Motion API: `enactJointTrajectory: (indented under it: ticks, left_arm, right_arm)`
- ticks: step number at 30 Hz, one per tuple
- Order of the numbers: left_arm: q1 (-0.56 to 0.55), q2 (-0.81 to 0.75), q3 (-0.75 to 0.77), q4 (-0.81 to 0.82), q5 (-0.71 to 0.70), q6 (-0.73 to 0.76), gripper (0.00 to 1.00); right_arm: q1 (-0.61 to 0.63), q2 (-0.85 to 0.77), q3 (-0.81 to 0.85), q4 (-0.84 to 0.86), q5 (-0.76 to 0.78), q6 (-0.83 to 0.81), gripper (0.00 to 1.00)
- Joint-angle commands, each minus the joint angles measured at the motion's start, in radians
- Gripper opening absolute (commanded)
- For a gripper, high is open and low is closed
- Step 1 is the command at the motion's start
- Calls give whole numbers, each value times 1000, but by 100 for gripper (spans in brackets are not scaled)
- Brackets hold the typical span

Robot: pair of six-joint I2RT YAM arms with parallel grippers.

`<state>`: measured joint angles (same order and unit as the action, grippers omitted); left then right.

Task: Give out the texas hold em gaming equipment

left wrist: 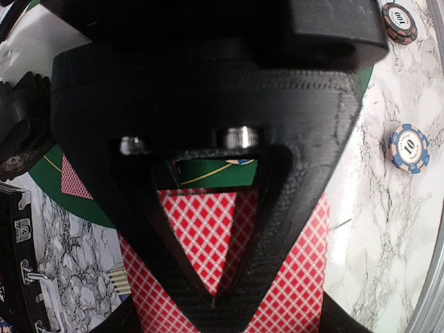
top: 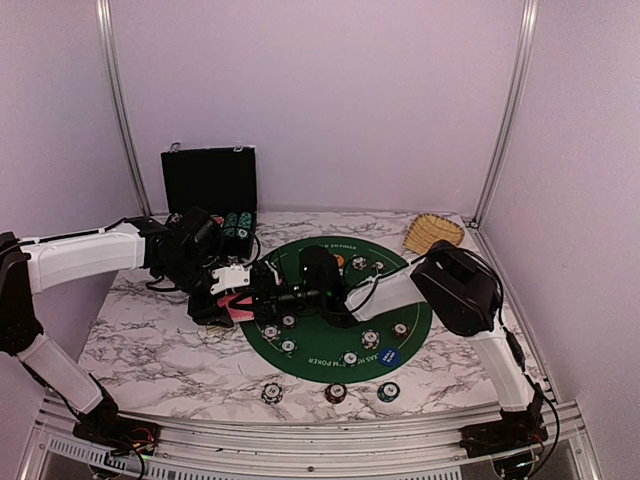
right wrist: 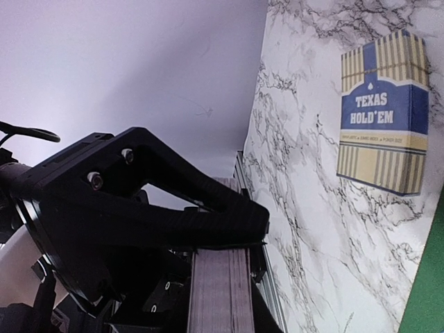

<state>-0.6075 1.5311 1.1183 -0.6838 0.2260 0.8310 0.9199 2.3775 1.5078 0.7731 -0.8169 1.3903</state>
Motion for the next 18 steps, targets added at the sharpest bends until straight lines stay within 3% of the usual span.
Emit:
enactJointTrajectory:
  ticks: [1, 10, 18]
  left_arm:
    - [0, -29, 10, -10, 14, 1, 64]
    - [-15, 3, 7, -10, 17, -3, 81]
    - [-18, 19, -11, -9, -9, 11, 83]
  right_arm:
    - [-3, -31, 13, -38, 21, -24, 2]
    - [12, -5, 50, 51, 14, 53, 0]
    - [13, 0, 40, 118, 9, 97, 0]
